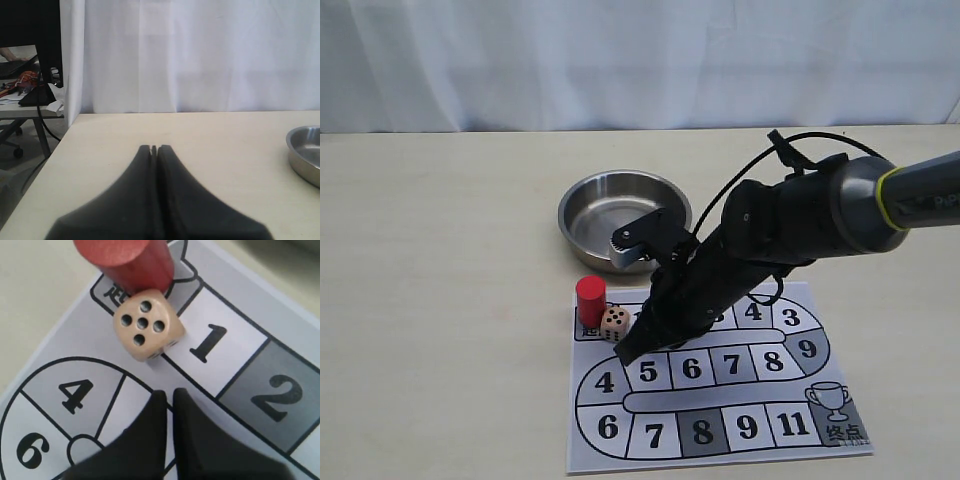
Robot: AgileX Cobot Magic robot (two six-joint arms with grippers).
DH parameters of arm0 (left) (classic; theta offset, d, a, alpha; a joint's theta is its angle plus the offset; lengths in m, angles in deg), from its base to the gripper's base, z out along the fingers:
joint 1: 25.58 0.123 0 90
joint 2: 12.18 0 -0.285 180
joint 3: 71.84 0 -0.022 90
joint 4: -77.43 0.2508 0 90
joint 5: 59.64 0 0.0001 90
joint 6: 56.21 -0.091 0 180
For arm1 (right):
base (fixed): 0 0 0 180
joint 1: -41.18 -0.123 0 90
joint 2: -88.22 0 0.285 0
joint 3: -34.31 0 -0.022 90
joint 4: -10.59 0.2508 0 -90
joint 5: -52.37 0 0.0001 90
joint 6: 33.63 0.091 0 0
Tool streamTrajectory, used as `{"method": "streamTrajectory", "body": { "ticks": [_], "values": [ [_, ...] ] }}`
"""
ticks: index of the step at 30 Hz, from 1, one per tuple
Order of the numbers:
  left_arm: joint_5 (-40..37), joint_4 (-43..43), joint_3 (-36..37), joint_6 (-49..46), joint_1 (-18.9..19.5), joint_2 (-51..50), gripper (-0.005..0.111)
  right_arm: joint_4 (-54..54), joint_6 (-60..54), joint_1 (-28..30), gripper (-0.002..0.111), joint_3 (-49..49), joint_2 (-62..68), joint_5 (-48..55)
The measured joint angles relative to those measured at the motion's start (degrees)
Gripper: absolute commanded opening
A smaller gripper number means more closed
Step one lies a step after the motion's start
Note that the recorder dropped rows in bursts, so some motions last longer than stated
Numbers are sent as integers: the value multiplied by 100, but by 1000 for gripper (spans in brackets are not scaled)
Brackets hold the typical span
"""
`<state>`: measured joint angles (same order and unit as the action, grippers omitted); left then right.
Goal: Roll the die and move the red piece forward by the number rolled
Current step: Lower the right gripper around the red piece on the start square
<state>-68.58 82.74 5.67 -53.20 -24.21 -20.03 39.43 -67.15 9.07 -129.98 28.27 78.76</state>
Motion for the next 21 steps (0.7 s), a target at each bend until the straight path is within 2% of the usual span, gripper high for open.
{"method": "streamTrajectory", "body": {
  "ticks": [3,4,8,12,15,21],
  "values": [
    [0,0,0,0,0,0,0,0,0,0,10,0,0,42],
    [0,0,0,0,0,0,0,0,0,0,20,-2,0,66],
    [0,0,0,0,0,0,0,0,0,0,43,-2,-56,175],
    [0,0,0,0,0,0,0,0,0,0,58,-24,-256,202],
    [0,0,0,0,0,0,0,44,27,0,64,-162,-365,383],
    [0,0,0,0,0,0,0,320,150,0,64,-648,-377,802]
  ]
}}
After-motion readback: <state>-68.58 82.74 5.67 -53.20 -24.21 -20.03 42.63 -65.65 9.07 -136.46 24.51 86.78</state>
